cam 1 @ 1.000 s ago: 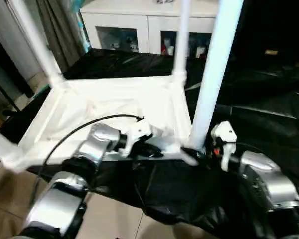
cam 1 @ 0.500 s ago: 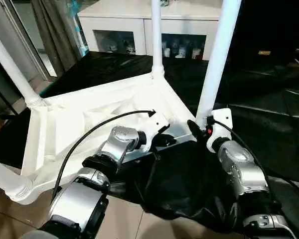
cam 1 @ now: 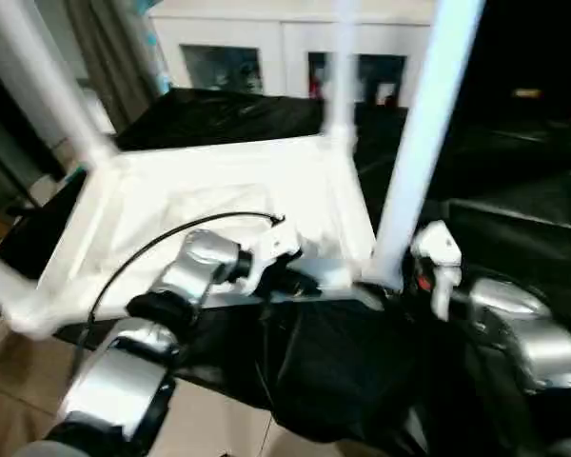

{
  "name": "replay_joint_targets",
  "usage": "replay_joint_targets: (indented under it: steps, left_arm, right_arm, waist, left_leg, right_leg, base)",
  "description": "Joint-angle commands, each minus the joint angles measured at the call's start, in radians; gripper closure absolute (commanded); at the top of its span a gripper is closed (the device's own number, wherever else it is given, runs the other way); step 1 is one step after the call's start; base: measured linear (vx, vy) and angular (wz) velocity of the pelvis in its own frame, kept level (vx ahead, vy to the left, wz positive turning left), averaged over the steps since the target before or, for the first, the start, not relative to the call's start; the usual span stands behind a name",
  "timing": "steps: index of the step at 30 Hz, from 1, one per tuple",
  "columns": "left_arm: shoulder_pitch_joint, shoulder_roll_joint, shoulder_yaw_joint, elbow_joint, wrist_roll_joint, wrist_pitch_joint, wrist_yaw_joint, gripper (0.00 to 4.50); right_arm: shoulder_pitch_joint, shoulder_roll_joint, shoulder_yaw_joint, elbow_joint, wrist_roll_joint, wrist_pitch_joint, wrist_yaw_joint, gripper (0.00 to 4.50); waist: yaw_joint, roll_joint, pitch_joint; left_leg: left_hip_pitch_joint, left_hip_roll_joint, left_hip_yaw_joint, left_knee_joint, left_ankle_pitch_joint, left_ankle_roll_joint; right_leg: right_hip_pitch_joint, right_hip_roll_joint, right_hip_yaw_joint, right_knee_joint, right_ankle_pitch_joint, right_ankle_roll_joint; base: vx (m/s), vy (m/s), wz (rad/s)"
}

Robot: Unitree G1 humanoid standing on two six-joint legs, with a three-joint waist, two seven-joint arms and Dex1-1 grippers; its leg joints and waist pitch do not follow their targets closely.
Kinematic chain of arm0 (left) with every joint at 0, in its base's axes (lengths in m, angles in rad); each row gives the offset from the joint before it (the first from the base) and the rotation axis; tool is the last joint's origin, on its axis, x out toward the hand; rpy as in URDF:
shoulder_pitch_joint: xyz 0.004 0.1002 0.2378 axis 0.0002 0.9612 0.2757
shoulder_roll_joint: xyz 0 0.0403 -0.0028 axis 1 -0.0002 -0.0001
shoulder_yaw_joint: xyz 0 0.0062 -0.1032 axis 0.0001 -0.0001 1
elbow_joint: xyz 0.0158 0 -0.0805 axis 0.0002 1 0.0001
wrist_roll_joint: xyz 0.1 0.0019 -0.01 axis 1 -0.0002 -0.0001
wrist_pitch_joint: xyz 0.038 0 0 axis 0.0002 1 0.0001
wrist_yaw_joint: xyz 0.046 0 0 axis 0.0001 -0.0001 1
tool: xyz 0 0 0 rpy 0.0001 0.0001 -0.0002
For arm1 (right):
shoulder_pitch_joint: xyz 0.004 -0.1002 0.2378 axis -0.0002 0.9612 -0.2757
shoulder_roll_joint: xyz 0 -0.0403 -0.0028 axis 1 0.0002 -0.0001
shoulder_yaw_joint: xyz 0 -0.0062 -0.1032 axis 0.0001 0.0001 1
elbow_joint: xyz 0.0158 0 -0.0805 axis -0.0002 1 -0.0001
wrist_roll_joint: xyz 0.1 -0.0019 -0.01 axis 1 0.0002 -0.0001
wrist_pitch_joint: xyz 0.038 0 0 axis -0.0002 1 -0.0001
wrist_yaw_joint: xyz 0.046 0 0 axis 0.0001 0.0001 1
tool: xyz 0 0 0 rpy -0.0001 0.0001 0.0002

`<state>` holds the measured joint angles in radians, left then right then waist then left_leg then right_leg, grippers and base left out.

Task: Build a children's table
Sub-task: Rotate leg to tighten

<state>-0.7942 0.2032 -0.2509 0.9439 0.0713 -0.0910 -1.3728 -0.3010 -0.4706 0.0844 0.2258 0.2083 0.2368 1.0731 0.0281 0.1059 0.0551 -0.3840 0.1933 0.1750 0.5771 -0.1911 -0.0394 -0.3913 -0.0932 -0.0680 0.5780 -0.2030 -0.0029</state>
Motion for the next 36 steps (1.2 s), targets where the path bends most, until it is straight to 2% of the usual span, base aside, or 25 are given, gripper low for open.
replay_joint_targets:
  steps: [1,2,3,4,5,6,7,9,10,11,12,14,16,19,22,23,24,27,28,30,31,33,35,36]
  left_arm:
    - [0.018,-0.004,-0.041,-0.020,0.000,0.008,-0.070,4.50]
    - [0.026,0.014,-0.045,-0.035,-0.004,0.014,-0.100,4.50]
    - [0.028,0.016,-0.046,-0.037,-0.004,0.016,-0.104,4.50]
    - [0.031,0.022,-0.047,-0.042,-0.005,0.019,-0.113,4.50]
    - [0.033,0.028,-0.046,-0.046,-0.006,0.020,-0.118,4.50]
    - [0.039,0.039,-0.045,-0.053,-0.006,0.021,-0.124,4.50]
    - [0.039,0.040,-0.044,-0.054,-0.007,0.022,-0.124,4.50]
    - [0.046,0.047,-0.042,-0.068,-0.011,0.030,-0.128,4.50]
    - [0.048,0.046,-0.041,-0.071,-0.012,0.032,-0.127,4.50]
    - [0.050,0.044,-0.039,-0.073,-0.014,0.035,-0.120,4.50]
    - [0.051,0.040,-0.037,-0.074,-0.015,0.036,-0.111,4.50]
    - [0.051,0.035,-0.034,-0.074,-0.015,0.035,-0.096,4.50]
    - [0.047,0.020,-0.022,-0.066,-0.013,0.042,-0.047,4.50]
    - [0.043,0.007,-0.011,-0.058,-0.012,0.046,0.003,4.50]
    - [0.032,-0.024,0.009,-0.040,-0.013,0.052,0.102,4.50]
    - [0.032,-0.024,0.009,-0.040,-0.013,0.052,0.102,4.50]
    - [0.024,-0.042,0.018,-0.029,-0.013,0.060,0.145,4.50]
    - [0.014,-0.067,0.026,-0.016,-0.011,0.059,0.201,4.50]
    - [0.000,-0.101,0.035,0.000,-0.008,0.063,0.271,4.50]
    - [-0.014,-0.138,0.047,0.017,-0.009,0.075,0.346,4.50]
    - [-0.016,-0.143,0.049,0.018,-0.010,0.076,0.355,4.50]
    - [-0.027,-0.192,0.062,0.030,-0.010,0.086,0.442,4.50]
    - [-0.031,-0.207,0.066,0.039,-0.009,0.084,0.467,4.50]
    - [-0.033,-0.214,0.065,0.041,-0.006,0.079,0.471,4.50]
  right_arm:
    - [0.020,0.003,0.053,-0.010,0.008,0.018,0.057,0.96]
    - [0.019,-0.018,0.051,-0.012,0.013,0.016,0.078,0.96]
    - [0.019,-0.020,0.051,-0.013,0.014,0.017,0.081,0.96]
    - [0.019,-0.026,0.052,-0.014,0.016,0.019,0.087,0.96]
    - [0.019,-0.033,0.052,-0.016,0.016,0.022,0.096,0.96]
    - [0.020,-0.044,0.058,-0.021,0.022,0.027,0.109,1.22]
    - [0.020,-0.043,0.058,-0.021,0.022,0.028,0.110,1.22]
    - [0.019,-0.040,0.062,-0.024,0.028,0.035,0.119,1.33]
    - [0.020,-0.037,0.063,-0.025,0.030,0.037,0.119,1.55]
    - [0.023,-0.029,0.066,-0.028,0.032,0.040,0.116,1.66]
    - [0.027,-0.020,0.069,-0.028,0.032,0.040,0.107,1.66]
    - [0.030,-0.008,0.070,-0.028,0.031,0.040,0.093,1.81]
    - [0.041,0.020,0.074,-0.029,0.021,0.053,0.040,1.84]
    - [0.045,0.055,0.062,-0.014,0.002,0.052,-0.041,1.87]
    - [0.031,0.141,0.039,0.052,-0.045,0.040,-0.220,1.88]
    - [0.031,0.141,0.039,0.052,-0.045,0.040,-0.220,1.88]
    - [0.018,0.181,0.029,0.089,-0.068,0.034,-0.305,1.88]
    - [0.001,0.229,0.020,0.134,-0.087,0.010,-0.392,1.88]
    - [-0.028,0.287,-0.002,0.193,-0.098,0.008,-0.508,1.88]
    - [-0.061,0.343,-0.033,0.251,-0.098,0.008,-0.614,1.88]
    - [-0.066,0.350,-0.037,0.258,-0.098,0.008,-0.626,1.88]
    - [-0.116,0.415,-0.066,0.322,-0.094,0.005,-0.727,1.88]
    - [-0.139,0.438,-0.067,0.346,-0.109,-0.006,-0.755,1.88]
    - [-0.149,0.449,-0.059,0.340,-0.097,-0.025,-0.717,1.88]
  waist:
    - [0.003,-0.016,-0.073]
    - [0.006,-0.018,-0.075]
    - [0.009,-0.018,-0.073]
    - [0.010,-0.018,-0.070]
    - [0.011,-0.019,-0.065]
    - [0.012,-0.018,-0.060]
    - [0.011,-0.020,-0.057]
    - [0.010,-0.019,-0.049]
    - [0.009,-0.021,-0.046]
    - [0.008,-0.021,-0.040]
    - [0.006,-0.022,-0.040]
    - [0.005,-0.022,-0.043]
    - [0.003,-0.024,-0.044]
    - [0.001,-0.022,-0.042]
    - [-0.009,-0.023,-0.039]
    - [-0.012,-0.022,-0.037]
    - [-0.021,-0.021,-0.035]
    - [-0.034,-0.022,-0.033]
    - [-0.039,-0.018,-0.032]
    - [-0.046,-0.020,-0.029]
    - [-0.049,-0.020,-0.028]
    - [-0.052,-0.019,-0.028]
    - [-0.052,-0.020,-0.029]
    - [-0.051,-0.029,-0.030]
  left_leg:
    - [0.010,0.034,-0.011,-0.030,0.083,0.250]
    - [0.007,0.033,-0.011,-0.024,0.121,0.268]
    - [0.005,0.034,-0.011,-0.022,0.121,0.275]
    - [0.004,0.033,-0.010,-0.022,0.107,0.274]
    - [0.004,0.035,-0.009,-0.026,0.060,0.262]
    - [0.006,0.037,-0.007,-0.031,0.000,0.239]
    - [0.006,0.038,-0.007,-0.035,-0.029,0.224]
    - [0.010,0.041,-0.005,-0.048,-0.120,0.167]
    - [0.010,0.040,-0.004,-0.051,-0.145,0.152]
    - [0.013,0.040,-0.004,-0.058,-0.196,0.121]
    - [0.016,0.039,-0.004,-0.062,-0.225,0.095]
    - [0.017,0.039,-0.004,-0.062,-0.220,0.079]
    - [0.013,0.037,-0.004,-0.061,-0.183,0.083]
    - [0.014,0.036,-0.004,-0.062,-0.188,0.082]
    - [0.013,0.032,-0.007,-0.067,-0.220,0.059]
    - [0.013,0.031,-0.006,-0.068,-0.228,0.055]
    - [0.014,0.029,-0.008,-0.072,-0.259,0.039]
    - [0.015,0.027,-0.010,-0.075,-0.296,0.026]
    - [0.021,0.027,-0.008,-0.075,-0.313,0.020]
    - [0.020,0.024,-0.012,-0.080,-0.341,0.006]
    - [0.024,0.024,-0.014,-0.081,-0.364,-0.001]
    - [0.030,0.024,-0.012,-0.084,-0.372,0.004]
    - [0.026,0.023,-0.015,-0.088,-0.349,0.010]
    - [0.025,0.023,-0.011,-0.086,-0.344,0.020]
  right_leg:
    - [0.057,-0.051,0.030,-0.013,0.295,-0.317]
    - [0.055,-0.050,0.028,-0.007,0.337,-0.317]
    - [0.051,-0.050,0.026,-0.006,0.326,-0.319]
    - [0.049,-0.050,0.026,-0.008,0.306,-0.319]
    - [0.047,-0.051,0.026,-0.015,0.235,-0.318]
    - [0.046,-0.052,0.026,-0.024,0.146,-0.315]
    - [0.047,-0.052,0.026,-0.027,0.103,-0.313]
    - [0.046,-0.052,0.030,-0.039,-0.027,-0.303]
    - [0.046,-0.052,0.031,-0.043,-0.060,-0.299]
    - [0.045,-0.052,0.033,-0.051,-0.131,-0.287]
    - [0.046,-0.053,0.036,-0.055,-0.175,-0.275]
    - [0.046,-0.054,0.039,-0.057,-0.176,-0.266]
    - [0.047,-0.052,0.038,-0.052,-0.123,-0.270]
    - [0.045,-0.053,0.038,-0.054,-0.134,-0.266]
    - [0.044,-0.053,0.037,-0.062,-0.207,-0.244]
    - [0.041,-0.052,0.038,-0.064,-0.223,-0.241]
    - [0.039,-0.053,0.036,-0.069,-0.271,-0.231]
    - [0.035,-0.052,0.039,-0.078,-0.332,-0.207]
    - [0.028,-0.052,0.041,-0.081,-0.348,-0.208]
    - [0.030,-0.051,0.037,-0.083,-0.383,-0.201]
    - [0.027,-0.051,0.037,-0.087,-0.422,-0.186]
    - [0.026,-0.051,0.038,-0.094,-0.422,-0.184]
    - [0.033,-0.052,0.037,-0.095,-0.411,-0.175]
    - [0.032,-0.051,0.038,-0.097,-0.404,-0.174]
  base:
    - [0.050,0.006,0.00]
    - [0.000,0.000,0.00]
    - [0.000,0.000,0.00]
    - [0.000,0.000,0.00]
    - [0.000,0.000,0.00]
    - [0.000,0.000,0.00]
    - [0.000,0.000,0.00]
    - [0.000,0.000,0.00]
    - [0.000,0.000,0.00]
    - [0.000,0.000,0.00]
    - [0.000,0.000,0.00]
    - [0.000,0.000,0.00]
    - [0.000,0.000,0.00]
    - [0.000,0.000,0.00]
    - [0.000,0.000,0.00]
    - [0.000,0.000,0.00]
    - [0.000,0.000,0.00]
    - [0.000,0.000,0.00]
    - [0.000,0.000,0.00]
    - [0.000,0.000,0.00]
    - [0.000,0.000,0.00]
    - [0.000,0.000,0.00]
    - [0.000,0.000,0.00]
    - [0.000,0.000,0.00]
